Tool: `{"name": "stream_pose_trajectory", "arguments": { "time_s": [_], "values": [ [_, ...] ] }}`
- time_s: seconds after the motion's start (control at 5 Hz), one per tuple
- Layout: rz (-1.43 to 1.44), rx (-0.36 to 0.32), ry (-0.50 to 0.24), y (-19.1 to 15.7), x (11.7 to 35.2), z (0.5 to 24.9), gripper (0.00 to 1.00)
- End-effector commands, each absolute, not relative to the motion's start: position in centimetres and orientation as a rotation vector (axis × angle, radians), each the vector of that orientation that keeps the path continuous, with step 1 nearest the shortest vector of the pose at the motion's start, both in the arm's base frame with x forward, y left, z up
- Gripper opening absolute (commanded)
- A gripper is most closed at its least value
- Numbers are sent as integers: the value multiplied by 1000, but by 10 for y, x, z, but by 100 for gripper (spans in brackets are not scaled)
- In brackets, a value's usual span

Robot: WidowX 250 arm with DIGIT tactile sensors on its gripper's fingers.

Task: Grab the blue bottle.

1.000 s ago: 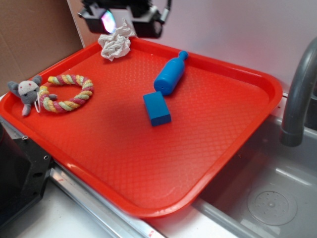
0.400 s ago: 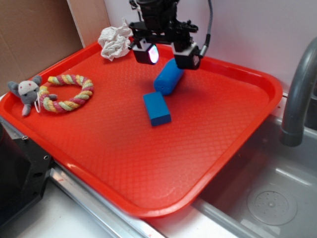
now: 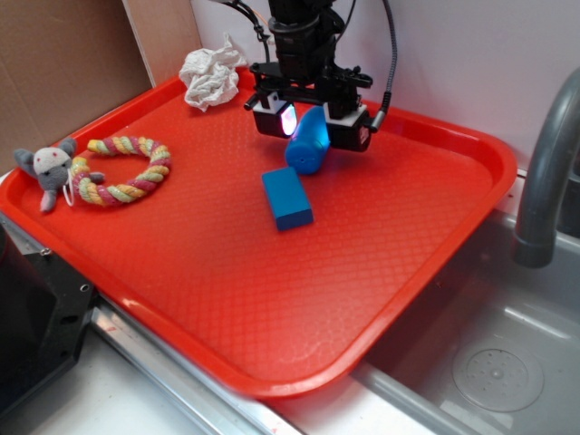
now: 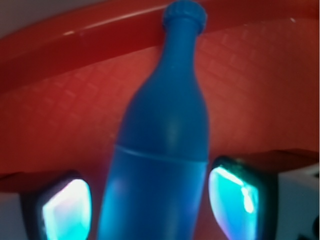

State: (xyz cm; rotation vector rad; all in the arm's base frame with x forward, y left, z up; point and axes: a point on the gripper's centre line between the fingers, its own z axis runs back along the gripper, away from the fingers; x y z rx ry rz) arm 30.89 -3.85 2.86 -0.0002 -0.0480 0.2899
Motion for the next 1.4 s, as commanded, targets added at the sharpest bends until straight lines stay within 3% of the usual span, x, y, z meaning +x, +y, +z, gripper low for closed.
{"name": "stream_pose_trajectory", "arguments": {
  "time_s": [0.0,0.4,0.6,0.8,1.0,1.2],
  "values": [
    [323,43,-68,-32,286,45,0],
    [287,-58,-183,-32,213,140,0],
    [231,-91,-264,-30,190,187,0],
    [211,-149,-266,-20,191,236,0],
    [219,-168,-262,-13,195,260,0],
    [228,-167,-241,-10,202,255,0]
  ]
}}
